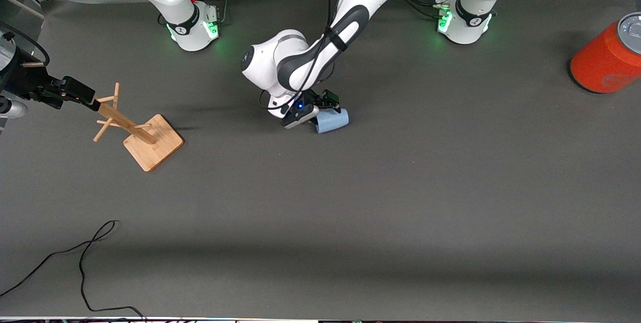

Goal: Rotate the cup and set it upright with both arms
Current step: 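Lower the left gripper and grasp the lying cup's rim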

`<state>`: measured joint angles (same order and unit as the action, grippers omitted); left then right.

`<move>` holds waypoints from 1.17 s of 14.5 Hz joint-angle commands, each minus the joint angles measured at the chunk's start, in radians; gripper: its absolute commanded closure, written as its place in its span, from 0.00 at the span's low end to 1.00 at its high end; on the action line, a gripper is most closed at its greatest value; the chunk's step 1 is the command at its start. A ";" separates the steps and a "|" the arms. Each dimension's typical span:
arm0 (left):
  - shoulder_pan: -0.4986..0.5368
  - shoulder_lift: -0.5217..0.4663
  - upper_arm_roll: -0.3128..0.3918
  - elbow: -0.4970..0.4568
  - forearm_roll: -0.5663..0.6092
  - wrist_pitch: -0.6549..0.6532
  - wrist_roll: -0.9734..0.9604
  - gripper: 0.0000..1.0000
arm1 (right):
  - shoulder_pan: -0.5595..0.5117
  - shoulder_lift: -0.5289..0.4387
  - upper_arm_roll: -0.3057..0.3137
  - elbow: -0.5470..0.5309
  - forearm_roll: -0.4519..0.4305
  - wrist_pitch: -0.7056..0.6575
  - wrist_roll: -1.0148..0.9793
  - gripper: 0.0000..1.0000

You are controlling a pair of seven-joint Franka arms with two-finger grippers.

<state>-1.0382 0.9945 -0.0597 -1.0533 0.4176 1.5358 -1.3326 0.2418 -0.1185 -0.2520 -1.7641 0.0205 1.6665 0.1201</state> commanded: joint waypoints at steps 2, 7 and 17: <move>-0.014 -0.002 0.011 -0.031 0.015 -0.011 -0.011 0.00 | 0.001 -0.009 0.000 -0.005 -0.011 0.009 -0.019 0.00; -0.009 -0.008 0.009 -0.028 0.006 -0.011 -0.059 0.54 | 0.001 -0.009 0.000 -0.006 -0.011 0.009 -0.019 0.00; 0.086 -0.115 0.001 -0.008 -0.042 -0.055 -0.044 0.93 | -0.001 -0.010 0.010 0.008 -0.050 0.007 -0.022 0.00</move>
<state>-0.9779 0.9292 -0.0531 -1.0560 0.4033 1.5026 -1.4006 0.2418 -0.1188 -0.2472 -1.7618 -0.0129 1.6693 0.1199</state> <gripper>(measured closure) 0.925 0.000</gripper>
